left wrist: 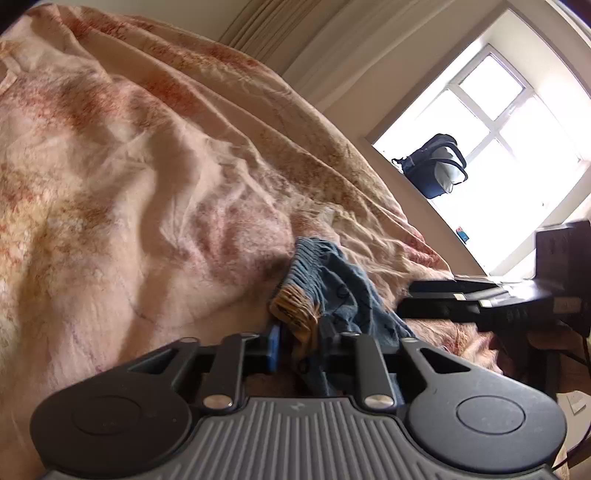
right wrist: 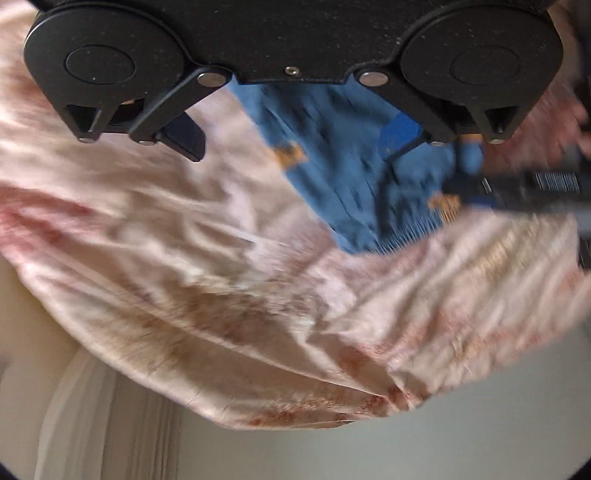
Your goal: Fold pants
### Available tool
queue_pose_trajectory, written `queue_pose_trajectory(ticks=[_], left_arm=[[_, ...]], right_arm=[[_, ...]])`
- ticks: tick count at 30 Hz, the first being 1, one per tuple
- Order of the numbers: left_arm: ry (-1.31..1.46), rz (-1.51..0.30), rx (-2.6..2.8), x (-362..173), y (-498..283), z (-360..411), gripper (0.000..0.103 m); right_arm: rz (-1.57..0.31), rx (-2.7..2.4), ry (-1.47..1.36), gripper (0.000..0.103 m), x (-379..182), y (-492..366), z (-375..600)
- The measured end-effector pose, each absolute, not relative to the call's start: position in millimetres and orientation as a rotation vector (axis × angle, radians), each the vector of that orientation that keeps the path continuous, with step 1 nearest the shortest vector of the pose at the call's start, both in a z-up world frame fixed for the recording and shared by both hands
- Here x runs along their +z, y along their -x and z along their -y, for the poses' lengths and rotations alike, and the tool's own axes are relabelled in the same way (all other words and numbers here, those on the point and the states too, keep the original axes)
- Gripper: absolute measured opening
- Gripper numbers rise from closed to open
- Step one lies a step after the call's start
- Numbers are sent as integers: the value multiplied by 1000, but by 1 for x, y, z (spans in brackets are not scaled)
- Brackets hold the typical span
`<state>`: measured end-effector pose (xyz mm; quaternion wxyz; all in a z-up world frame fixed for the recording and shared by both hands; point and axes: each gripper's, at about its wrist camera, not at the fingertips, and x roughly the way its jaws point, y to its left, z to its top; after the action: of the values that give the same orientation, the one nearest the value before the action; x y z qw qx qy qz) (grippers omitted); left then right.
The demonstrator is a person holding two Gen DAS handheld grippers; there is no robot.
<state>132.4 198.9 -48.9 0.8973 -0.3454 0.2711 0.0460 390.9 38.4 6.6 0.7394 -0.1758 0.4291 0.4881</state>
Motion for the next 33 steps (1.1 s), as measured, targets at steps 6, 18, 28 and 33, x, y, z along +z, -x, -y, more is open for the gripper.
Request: queue_pose_trajectory(ticks=[6,18,28,33], left_arm=[[565,-520,70,-38,-131,-182,16],[570,-567,59,-46,-139,-188,53],[801,-520,-104,-62,-163,-218,72],[870,-503,-133,-64,-164,-223,72]], right_arm=[[-950,1167,323,75,-4,-395,-76],[-934,1137,367,13,-19,-396,-85],[-951,1091,306,12,-26,-406,-74],[-948,1092,294,12,-25,-404,-74]])
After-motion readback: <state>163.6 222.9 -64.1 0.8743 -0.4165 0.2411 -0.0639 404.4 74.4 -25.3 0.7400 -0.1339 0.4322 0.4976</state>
